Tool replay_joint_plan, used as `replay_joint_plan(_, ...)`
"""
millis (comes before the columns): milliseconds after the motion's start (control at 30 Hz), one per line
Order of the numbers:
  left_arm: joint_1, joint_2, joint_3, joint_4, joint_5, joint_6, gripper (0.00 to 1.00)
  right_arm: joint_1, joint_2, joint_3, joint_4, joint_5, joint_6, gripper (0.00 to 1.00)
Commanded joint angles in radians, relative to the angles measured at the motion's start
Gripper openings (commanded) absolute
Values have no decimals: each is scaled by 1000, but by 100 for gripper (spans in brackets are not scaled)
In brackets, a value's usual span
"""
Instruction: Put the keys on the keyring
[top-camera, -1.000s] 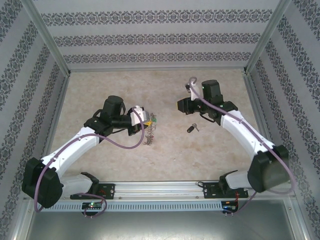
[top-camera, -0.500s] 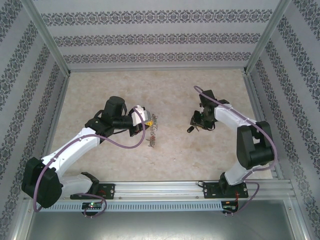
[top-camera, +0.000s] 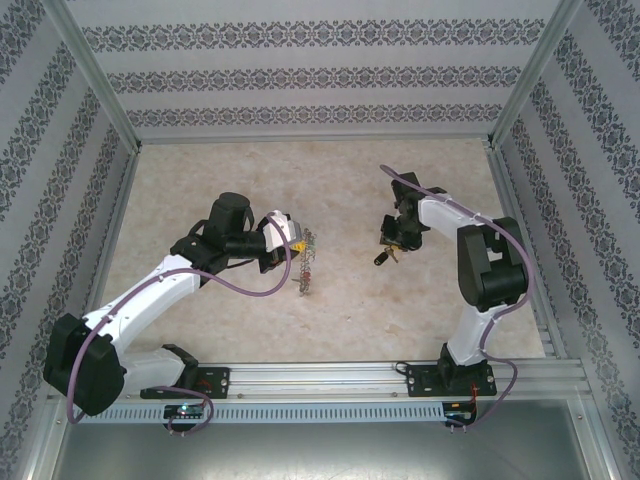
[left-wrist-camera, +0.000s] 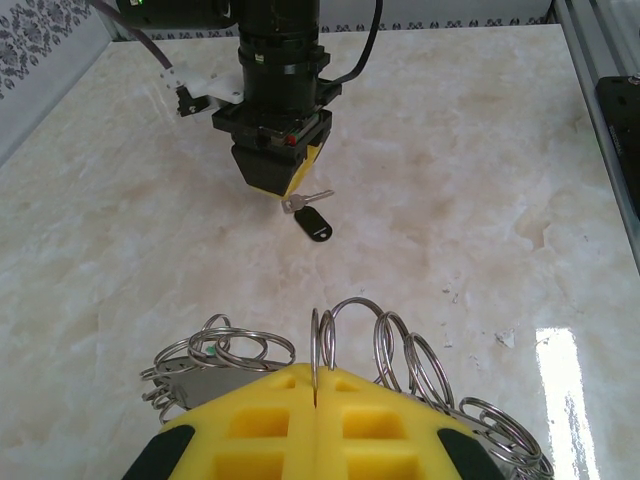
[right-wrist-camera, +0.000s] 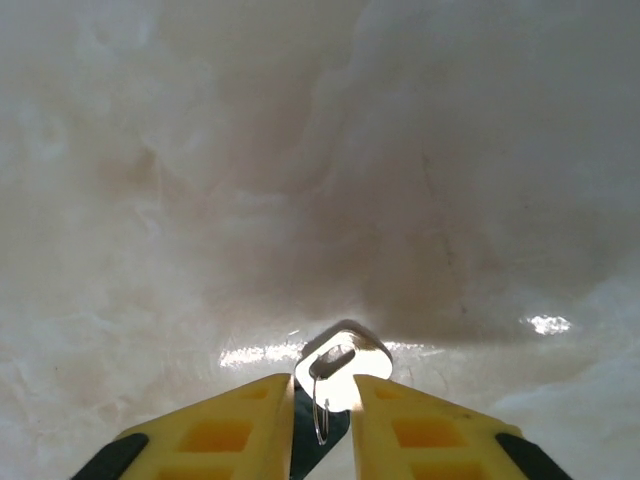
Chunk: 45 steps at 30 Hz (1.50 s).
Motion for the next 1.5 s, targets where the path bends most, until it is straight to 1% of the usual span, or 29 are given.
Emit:
replay_joint_plan(0,-15,3,14,36,24,-4,0,5,23,22,-30,3,-13,25)
replay_joint_plan(133,-15,10,17,34,25,-1,0,12,27,19,-29,-1,-20,23)
replay_joint_plan(200,-15,12,15,37,26,-1,0,13,40,20,-32,4,-25,21)
replay_joint_plan(233,-15,13,19,37,26,0,0,13,46,22,-33,4,-26,18)
replay_joint_plan(267,-15,15,23,31,28,2,0,13,50,23,-37,-1,-27,12)
replay_joint_plan(400,-15,17,23,32,28,2,0,15,49,25,-35,0,-24,12)
replay_joint_plan(500,-16,19,26,28,29,1,0,15,29,19,-22,8,-26,9)
replay_joint_plan(567,-16,19,25,28,25,1,0,15,18,27,-35,12,-36,0)
replay_joint_plan(667,-15,19,24,28,25,0,0,16,-16,31,-55,31,-51,0)
replay_joint_plan(767,-15,19,27,26,26,-2,0,19,-97,9,-27,-23,-93,0)
replay_joint_plan(867,-14,11,24,41,23,-14,0,41,-226,-17,25,-127,-187,0)
replay_joint_plan(933,-13,15,31,36,23,-20,0,70,-328,-49,88,-258,-314,0)
replay_joint_plan(1000,-14,20,37,44,27,-31,0,115,-444,-101,157,-371,-482,0)
replay_joint_plan(1033,-14,20,34,52,29,-39,0,131,-487,-120,174,-405,-549,0)
replay_joint_plan(1100,-13,19,39,60,32,-48,0,150,-574,-165,208,-535,-689,0)
replay_joint_plan(1200,-14,22,53,57,42,-48,0,179,-658,-183,223,-635,-813,0)
replay_joint_plan(1267,-13,21,58,57,48,-49,0,209,-688,-179,221,-654,-865,0)
replay_joint_plan(1300,-14,20,60,54,54,-50,0,233,-697,-173,233,-632,-865,0)
replay_joint_plan(1367,-15,17,58,58,65,-48,0,271,-696,-153,219,-632,-905,0)
replay_joint_plan(1400,-17,14,58,59,68,-49,0,296,-691,-143,222,-598,-905,0)
replay_joint_plan(1467,-18,10,57,54,73,-49,0,327,-676,-127,220,-597,-932,0)
